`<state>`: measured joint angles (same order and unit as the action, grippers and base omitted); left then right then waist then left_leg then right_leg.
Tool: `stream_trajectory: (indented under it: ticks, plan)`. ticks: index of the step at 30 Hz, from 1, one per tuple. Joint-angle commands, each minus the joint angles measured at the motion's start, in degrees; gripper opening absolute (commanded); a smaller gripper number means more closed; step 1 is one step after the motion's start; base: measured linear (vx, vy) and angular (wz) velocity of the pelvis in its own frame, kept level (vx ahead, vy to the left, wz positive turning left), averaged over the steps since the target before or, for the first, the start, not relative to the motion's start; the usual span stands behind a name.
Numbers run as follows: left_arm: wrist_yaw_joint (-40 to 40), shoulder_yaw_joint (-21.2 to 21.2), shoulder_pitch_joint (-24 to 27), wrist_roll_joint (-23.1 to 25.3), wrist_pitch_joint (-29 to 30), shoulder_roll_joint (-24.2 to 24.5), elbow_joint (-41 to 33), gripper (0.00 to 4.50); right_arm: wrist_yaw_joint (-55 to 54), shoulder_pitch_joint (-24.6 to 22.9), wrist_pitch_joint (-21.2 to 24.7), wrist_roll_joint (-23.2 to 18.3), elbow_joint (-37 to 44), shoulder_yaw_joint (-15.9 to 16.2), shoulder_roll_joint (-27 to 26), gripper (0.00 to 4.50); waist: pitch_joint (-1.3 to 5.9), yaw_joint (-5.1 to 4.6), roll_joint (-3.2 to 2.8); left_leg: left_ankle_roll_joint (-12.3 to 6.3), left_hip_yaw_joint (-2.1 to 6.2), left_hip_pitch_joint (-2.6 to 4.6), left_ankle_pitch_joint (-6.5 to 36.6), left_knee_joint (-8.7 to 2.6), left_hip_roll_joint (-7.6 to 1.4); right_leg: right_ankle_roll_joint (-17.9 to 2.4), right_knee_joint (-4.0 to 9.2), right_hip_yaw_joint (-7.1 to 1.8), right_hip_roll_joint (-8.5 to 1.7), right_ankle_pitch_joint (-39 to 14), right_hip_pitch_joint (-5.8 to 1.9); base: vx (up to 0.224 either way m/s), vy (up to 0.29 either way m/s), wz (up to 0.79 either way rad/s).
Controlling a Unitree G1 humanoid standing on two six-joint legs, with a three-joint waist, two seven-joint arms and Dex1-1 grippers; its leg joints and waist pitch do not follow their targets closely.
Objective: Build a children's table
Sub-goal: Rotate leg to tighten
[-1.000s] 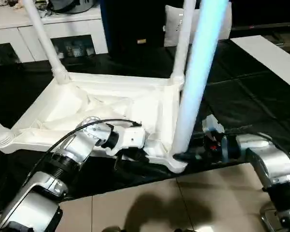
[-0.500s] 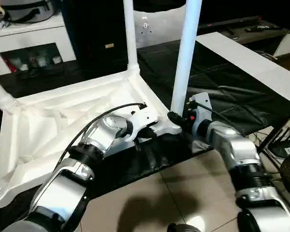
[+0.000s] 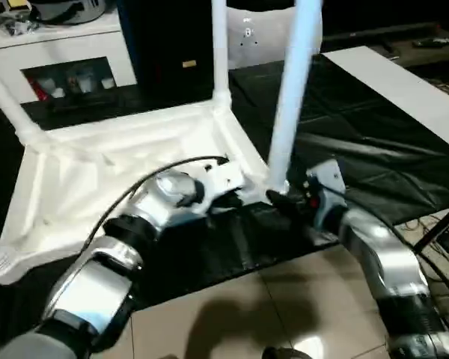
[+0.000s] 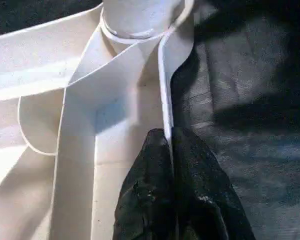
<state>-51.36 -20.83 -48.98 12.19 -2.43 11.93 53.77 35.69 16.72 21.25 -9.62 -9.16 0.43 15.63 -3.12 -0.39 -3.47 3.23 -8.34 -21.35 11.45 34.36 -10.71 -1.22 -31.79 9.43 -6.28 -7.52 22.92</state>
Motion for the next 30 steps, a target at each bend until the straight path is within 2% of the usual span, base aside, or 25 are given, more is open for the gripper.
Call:
stream_trajectory:
  ticks: [1,2,3,4,5,7,8,10,12,13,16,17,18,19,20,21,23,24,25,26,27,29,30]
  plan:
    - [3.29,0.28,-2.06,2.37,-2.95,1.88,2.10,0.00,1.69,-3.01,0.56,-2.16,5.68,-0.23,0.57,4.01,4.95,0.76,0.70,-7.23,0.36,-0.65,6.18,-3.37,-1.92,-9.22,3.04,-3.38,-3.18,-13.38,-4.43,0.000,0.000,0.00]
    - [3.90,0.34,-2.24,2.49,-3.33,1.99,2.48,0.00,1.87,-3.72,0.45,-2.43,6.56,-0.28,0.68,4.08,4.83,0.99,0.42,-7.52,0.25,-0.58,6.30,-3.24,-1.78,-9.17,3.25,-3.35,-3.06,-13.09,-4.23,0.000,0.000,0.00]
    - [4.54,0.72,-2.60,2.16,-3.93,2.05,3.17,0.00,1.64,-5.02,-0.10,-2.51,8.17,-0.16,1.01,4.21,4.70,1.04,0.41,-7.46,0.31,-0.61,7.31,-3.41,-1.91,-9.22,3.16,-3.31,-3.08,-13.51,-4.29,0.000,0.000,0.00]
    - [4.85,0.96,-2.82,1.88,-4.34,2.06,3.63,0.44,1.40,-5.81,-0.47,-2.49,9.14,-0.07,1.20,4.40,4.62,1.11,0.33,-7.22,0.20,-0.46,8.16,-3.47,-1.86,-9.01,3.48,-3.24,-2.98,-14.59,-4.20,0.000,0.000,0.00]
    - [5.21,1.30,-2.90,1.58,-4.69,2.07,3.73,0.44,0.94,-6.30,-0.46,-2.58,9.84,-0.19,1.03,4.40,4.53,1.03,0.56,-6.49,0.19,-0.43,9.48,-3.57,-1.81,-8.63,3.62,-3.16,-2.99,-16.58,-4.22,0.000,0.000,0.00]
    - [6.43,2.22,-2.92,0.73,-6.04,2.14,3.68,0.55,-0.65,-7.42,-0.54,-2.26,11.56,-0.68,0.03,4.47,4.35,0.94,0.23,-5.54,0.16,-0.28,11.38,-3.71,-1.77,-7.82,4.07,-3.09,-2.91,-19.60,-4.07,0.000,0.000,0.00]
    - [7.07,2.77,-2.68,0.28,-7.41,2.16,3.27,0.63,-1.82,-7.82,0.44,-2.13,12.27,-0.88,-0.54,4.49,4.28,0.92,0.42,-5.05,0.14,-0.15,12.12,-3.78,-1.76,-7.24,4.34,-3.05,-2.93,-21.38,-3.94,0.000,0.000,0.00]
    - [7.94,5.26,-1.54,-2.09,-8.54,1.62,1.23,0.89,-4.56,-8.54,1.48,-0.67,13.26,-0.67,-1.15,4.50,4.14,0.98,0.45,-4.29,0.20,-0.02,13.21,-3.90,-1.77,-6.76,4.58,-2.97,-2.90,-23.46,-3.76,0.000,0.000,0.00]
    - [7.94,5.26,-1.54,-2.09,-8.54,1.62,1.23,0.98,-4.56,-8.54,1.48,-0.67,13.26,-0.67,-1.15,4.50,4.12,1.09,0.39,-3.84,0.20,0.24,14.06,-3.92,-1.89,-6.64,4.61,-3.01,-3.00,-24.27,-3.59,0.000,0.000,0.00]
    - [8.56,6.42,-0.79,-3.21,-9.29,1.37,-0.06,1.08,-5.20,-8.82,2.36,-0.57,13.68,-0.57,-1.33,4.50,3.90,1.04,0.48,-3.67,0.18,0.29,15.15,-4.01,-1.77,-6.13,4.82,-2.98,-2.86,-25.33,-3.50,0.000,0.000,0.00]
    - [12.35,12.65,3.47,-9.55,-6.94,-0.37,-7.27,1.39,-8.18,-10.24,1.78,0.59,15.48,-0.14,-2.25,4.50,4.09,1.14,0.67,-3.63,0.20,0.19,14.98,-3.97,-1.83,-6.20,4.61,-3.17,-3.05,-24.90,-3.60,0.000,0.000,0.00]
    - [12.35,12.65,3.47,-9.55,-6.94,-0.37,-7.27,1.39,-8.18,-10.24,1.78,0.59,15.48,-0.14,-2.25,4.50,4.08,1.15,0.60,-3.81,0.19,-0.03,13.85,-4.11,-2.04,-7.02,4.38,-3.29,-3.05,-22.96,-3.59,0.000,0.000,0.00]
    - [14.06,14.85,6.27,-11.75,-4.57,-1.07,-11.98,1.45,-10.30,-10.56,0.36,2.27,15.64,0.07,-2.79,4.50,4.39,1.18,0.67,-3.66,0.29,-0.05,13.05,-4.05,-2.31,-7.63,3.66,-3.44,-3.12,-21.17,-3.74,0.000,0.000,0.00]
    - [16.88,18.08,11.74,-15.19,0.06,-2.44,-21.27,1.45,-12.78,-10.98,-1.63,4.89,16.21,0.97,-3.20,4.50,4.28,1.02,1.26,-3.69,0.06,-0.17,12.24,-4.11,-2.42,-8.09,3.51,-3.60,-3.08,-20.21,-3.60,0.000,0.000,0.00]
    - [17.69,18.90,13.24,-16.01,1.30,-2.79,-23.77,1.45,-13.29,-11.09,-1.97,5.20,16.41,1.09,-3.41,4.50,4.28,1.05,1.07,-3.53,0.34,-0.57,11.28,-4.23,-2.74,-8.88,2.79,-3.64,-3.49,-19.03,-4.18,0.000,0.000,0.00]
    - [18.66,19.79,15.16,-16.88,2.91,-3.23,-26.91,1.45,-13.70,-11.27,-2.25,5.29,16.75,1.22,-3.67,4.50,4.28,0.98,0.95,-4.20,-0.15,-0.16,11.34,-3.97,-2.45,-8.66,3.40,-3.71,-3.15,-20.14,-3.47,0.000,0.000,0.00]
    - [19.65,20.74,16.88,-17.90,4.61,-3.76,-29.71,1.45,-13.67,-11.43,-1.72,4.01,17.13,0.65,-4.31,4.50,4.22,0.89,0.78,-4.67,-0.32,-0.07,11.60,-3.84,-1.84,-7.12,3.91,-3.63,-2.71,-22.16,-3.27,0.000,0.000,0.00]
    - [20.59,21.39,18.52,-18.42,5.70,-4.21,-32.14,1.45,-13.93,-11.71,-0.98,2.93,17.54,-0.04,-4.95,4.50,4.03,0.89,1.03,-4.69,-0.28,-0.13,11.86,-3.98,-2.05,-6.85,3.95,-3.68,-2.81,-22.67,-3.28,0.000,0.000,0.00]
    - [20.59,21.39,18.52,-18.42,5.70,-4.21,-32.14,1.45,-13.93,-11.71,-0.98,2.93,17.54,-0.04,-4.95,4.50,3.90,0.88,0.95,-4.67,-0.26,-0.12,12.47,-4.01,-2.07,-6.53,4.12,-3.61,-2.81,-23.70,-3.24,0.000,0.000,0.00]
    - [21.96,21.73,21.32,-18.11,7.43,-4.44,-35.84,1.45,-14.33,-12.36,-1.41,1.49,18.28,-1.04,-6.00,4.50,3.96,0.92,1.07,-4.20,-0.23,0.19,13.18,-4.05,-2.17,-5.86,4.19,-3.60,-2.83,-25.00,-3.12,0.000,0.000,0.00]
    - [23.92,22.03,25.00,-17.13,8.55,-4.68,-40.08,1.45,-14.48,-13.06,-1.61,0.91,19.08,-1.18,-6.35,4.50,3.70,0.93,0.69,-3.92,-0.14,0.17,13.94,-4.23,-2.28,-5.30,4.31,-3.58,-2.66,-25.84,-2.97,0.000,0.000,0.00]
    - [25.71,22.34,28.44,-16.18,9.10,-4.98,-43.36,1.45,-14.16,-13.74,-2.02,0.44,19.64,-1.07,-6.47,4.50,3.77,0.63,0.64,-3.43,0.02,0.06,14.74,-4.37,-2.42,-4.82,4.22,-3.62,-2.63,-25.48,-3.13,0.000,0.000,0.00]
    - [27.70,23.08,32.42,-16.02,9.05,-5.75,-46.59,1.45,-13.91,-14.37,-2.64,0.75,19.91,-0.67,-6.23,4.50,3.73,0.50,0.58,-3.30,-0.10,0.06,15.12,-4.33,-2.33,-4.38,4.31,-3.66,-2.48,-25.69,-2.99,0.000,0.000,0.00]
